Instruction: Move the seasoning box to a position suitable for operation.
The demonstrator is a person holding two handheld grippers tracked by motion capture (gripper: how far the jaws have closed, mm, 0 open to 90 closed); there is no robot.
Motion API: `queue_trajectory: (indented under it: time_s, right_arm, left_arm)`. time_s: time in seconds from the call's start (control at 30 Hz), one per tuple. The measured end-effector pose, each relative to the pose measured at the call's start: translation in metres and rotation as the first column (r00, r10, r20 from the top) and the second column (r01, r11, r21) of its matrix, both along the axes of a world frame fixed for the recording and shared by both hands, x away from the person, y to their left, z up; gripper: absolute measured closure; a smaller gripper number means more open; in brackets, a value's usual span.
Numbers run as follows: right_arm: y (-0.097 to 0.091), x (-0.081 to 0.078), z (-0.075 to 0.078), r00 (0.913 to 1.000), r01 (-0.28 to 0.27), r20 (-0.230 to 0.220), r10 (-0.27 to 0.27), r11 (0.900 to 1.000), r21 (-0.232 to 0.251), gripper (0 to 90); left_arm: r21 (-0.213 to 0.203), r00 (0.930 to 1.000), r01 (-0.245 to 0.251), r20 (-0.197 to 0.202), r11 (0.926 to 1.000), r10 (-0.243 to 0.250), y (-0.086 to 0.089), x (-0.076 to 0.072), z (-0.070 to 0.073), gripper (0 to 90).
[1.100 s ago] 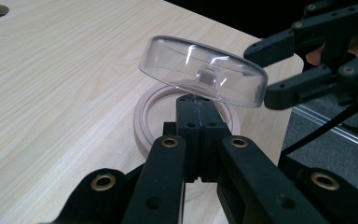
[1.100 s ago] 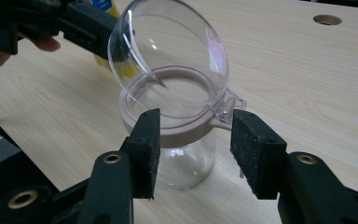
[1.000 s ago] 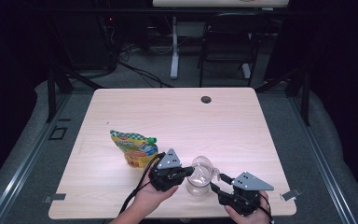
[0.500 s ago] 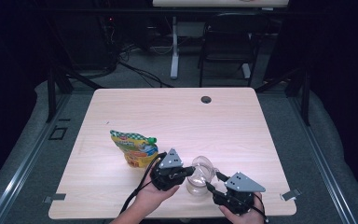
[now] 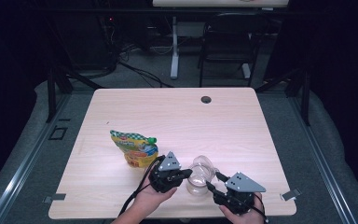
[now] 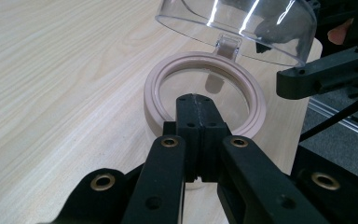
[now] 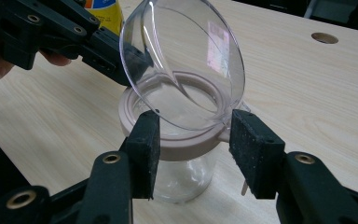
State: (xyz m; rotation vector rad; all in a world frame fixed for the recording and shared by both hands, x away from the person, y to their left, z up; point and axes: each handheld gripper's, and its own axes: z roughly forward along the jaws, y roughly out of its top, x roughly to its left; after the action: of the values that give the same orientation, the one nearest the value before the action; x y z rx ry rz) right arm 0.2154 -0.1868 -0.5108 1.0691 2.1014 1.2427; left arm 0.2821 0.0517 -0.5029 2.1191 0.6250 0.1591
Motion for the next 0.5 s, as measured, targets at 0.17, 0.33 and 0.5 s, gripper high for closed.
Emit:
queue_trajectory:
  time_s: [0.17, 0.33, 0.5]
  right_arm:
    - [-0.001, -0.0012, 0.0017, 0.9997, 0.004, 0.025, -0.004, 1.0, 0.007, 54.1]
    - [-0.0037, -0.0027, 0.0039, 0.9991, 0.013, 0.04, -0.013, 0.9997, 0.021, 56.9]
    - [-0.009, -0.0034, 0.0063, 0.999, 0.021, 0.039, -0.023, 0.9986, 0.048, 61.7]
  left_arm:
    - [-0.001, 1.0, 0.001, 0.0, 1.0, -0.001, 0.0001, 0.0001, -0.0002, 90.0]
    - [-0.001, 1.0, 0.001, 0.0, 1.0, -0.001, 0.0001, 0.0, -0.0001, 90.0]
    - [0.001, 1.0, -0.001, -0.001, 1.0, 0.001, 0.0, -0.0001, 0.0, 90.0]
